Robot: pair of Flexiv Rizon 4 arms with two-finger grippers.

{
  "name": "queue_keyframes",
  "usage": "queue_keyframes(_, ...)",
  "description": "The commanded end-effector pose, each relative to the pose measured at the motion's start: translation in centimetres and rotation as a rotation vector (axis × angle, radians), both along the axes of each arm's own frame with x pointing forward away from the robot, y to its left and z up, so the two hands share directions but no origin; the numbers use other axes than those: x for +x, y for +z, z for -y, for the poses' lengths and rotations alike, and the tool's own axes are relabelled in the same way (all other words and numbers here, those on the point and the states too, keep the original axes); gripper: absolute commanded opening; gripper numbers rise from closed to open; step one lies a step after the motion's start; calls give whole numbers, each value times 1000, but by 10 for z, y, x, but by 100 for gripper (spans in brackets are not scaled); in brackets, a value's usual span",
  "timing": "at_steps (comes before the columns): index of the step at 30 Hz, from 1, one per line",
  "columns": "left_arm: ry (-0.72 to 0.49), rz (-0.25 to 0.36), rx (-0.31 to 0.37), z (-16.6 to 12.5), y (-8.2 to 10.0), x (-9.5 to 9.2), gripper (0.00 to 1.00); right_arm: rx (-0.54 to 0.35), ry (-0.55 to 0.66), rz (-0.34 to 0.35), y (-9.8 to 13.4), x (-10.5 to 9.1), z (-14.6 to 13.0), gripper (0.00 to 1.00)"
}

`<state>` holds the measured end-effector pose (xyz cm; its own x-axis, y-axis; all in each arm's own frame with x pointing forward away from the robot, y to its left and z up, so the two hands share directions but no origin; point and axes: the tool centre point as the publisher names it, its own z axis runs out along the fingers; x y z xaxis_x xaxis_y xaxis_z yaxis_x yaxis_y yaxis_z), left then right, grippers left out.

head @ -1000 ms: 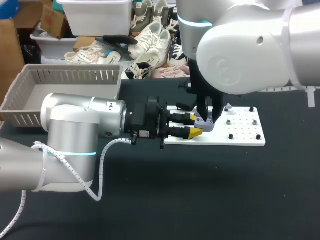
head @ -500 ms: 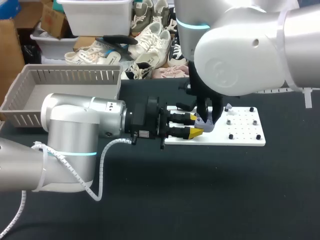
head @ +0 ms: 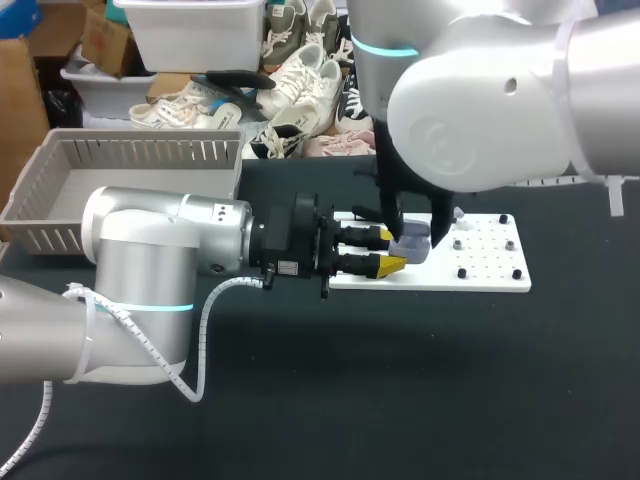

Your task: Pick up each earbud case from the left stands, insert the matching earbuds, close the lid, and place the case in the box.

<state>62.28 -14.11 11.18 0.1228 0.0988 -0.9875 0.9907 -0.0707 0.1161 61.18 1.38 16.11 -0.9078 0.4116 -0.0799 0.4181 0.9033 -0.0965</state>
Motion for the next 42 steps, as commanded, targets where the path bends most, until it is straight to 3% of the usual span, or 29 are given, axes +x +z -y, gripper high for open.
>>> queue_keyframes(1,1,1,-3,0,-1,0,0,11,0,25,8,-7,2,47)
queue_keyframes(12,1,1,-3,0,-1,0,0,144,40,205,42,-14,16,48)
queue_keyframes(13,1,1,-3,0,-1,0,0,148,46,237,44,-12,20,49)
queue_keyframes(15,1,1,-3,0,-1,0,0,168,57,267,48,-10,25,60)
queue_keyframes(22,1,1,-3,0,-1,0,0,261,73,349,48,11,44,62)
queue_keyframes(34,1,1,-3,0,-1,0,0,308,90,354,28,68,73,62)
queue_keyframes(42,1,1,-3,0,-1,0,0,314,133,311,1,101,81,60)
